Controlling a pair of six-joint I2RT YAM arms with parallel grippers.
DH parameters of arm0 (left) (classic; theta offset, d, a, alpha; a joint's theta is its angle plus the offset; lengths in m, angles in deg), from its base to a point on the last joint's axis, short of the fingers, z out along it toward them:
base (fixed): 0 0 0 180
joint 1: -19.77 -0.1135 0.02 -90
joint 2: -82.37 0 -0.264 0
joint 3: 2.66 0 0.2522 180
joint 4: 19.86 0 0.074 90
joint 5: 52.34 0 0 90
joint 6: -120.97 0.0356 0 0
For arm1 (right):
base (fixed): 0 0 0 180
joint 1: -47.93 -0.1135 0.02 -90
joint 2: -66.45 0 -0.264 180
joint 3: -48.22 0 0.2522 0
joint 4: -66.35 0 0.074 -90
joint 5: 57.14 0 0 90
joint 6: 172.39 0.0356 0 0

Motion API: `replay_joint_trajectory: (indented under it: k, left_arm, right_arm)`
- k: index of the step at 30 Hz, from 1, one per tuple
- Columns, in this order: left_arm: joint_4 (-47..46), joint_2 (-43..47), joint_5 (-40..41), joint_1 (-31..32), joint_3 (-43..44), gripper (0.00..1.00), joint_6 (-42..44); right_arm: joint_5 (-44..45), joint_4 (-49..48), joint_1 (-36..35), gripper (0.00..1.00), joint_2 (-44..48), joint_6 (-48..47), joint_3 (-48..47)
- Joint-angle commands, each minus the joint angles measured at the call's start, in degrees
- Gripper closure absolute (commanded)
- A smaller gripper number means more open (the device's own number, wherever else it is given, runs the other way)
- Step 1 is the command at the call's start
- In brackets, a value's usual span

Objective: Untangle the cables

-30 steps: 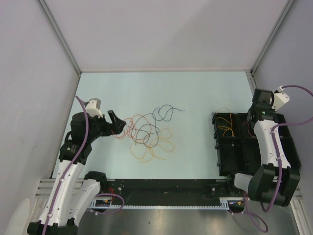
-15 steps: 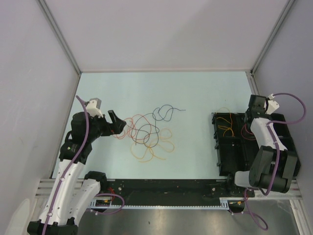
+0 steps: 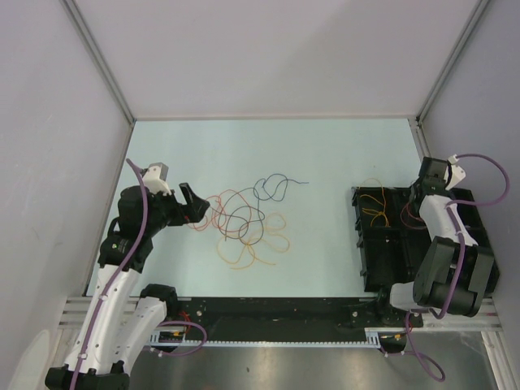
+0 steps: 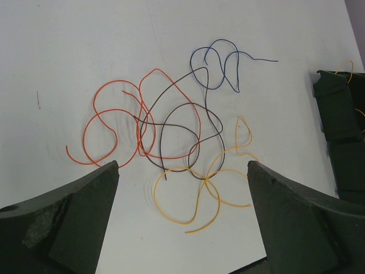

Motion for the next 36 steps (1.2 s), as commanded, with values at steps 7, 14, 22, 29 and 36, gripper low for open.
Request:
replay_joint_trajectory:
  k: [7, 14, 22, 29, 36]
  left_arm:
    - [-1.64, 0.42, -0.88, 0.01, -0.04, 0.00, 0.70]
    - [-1.55, 0.34, -0.44, -0.08, -0.13, 0.00, 0.61]
    - [-1.03, 0.25, 1.76, 0.01, -0.13, 0.00, -0.18]
    - [1.51, -1.33, 8.17, 4.13, 0.66, 0.00, -3.07]
    - [1.53, -8.01, 20.64, 12.92, 0.58, 0.03, -9.93]
  right_arm:
    - [-5.07, -2.12, 0.99, 0.45, 4.86, -3.45, -1.02]
    - [-8.58, -0.27, 0.82, 0.45, 10.40, -3.72, -1.37]
    - [-6.40, 4.74, -10.04, 0.47, 18.93, -2.67, -1.55]
    - [-0.68, 8.78, -25.78, 0.46, 23.15, 0.67, -1.55]
    - [2.92, 10.10, -38.28, 0.47, 23.86, 3.22, -1.55]
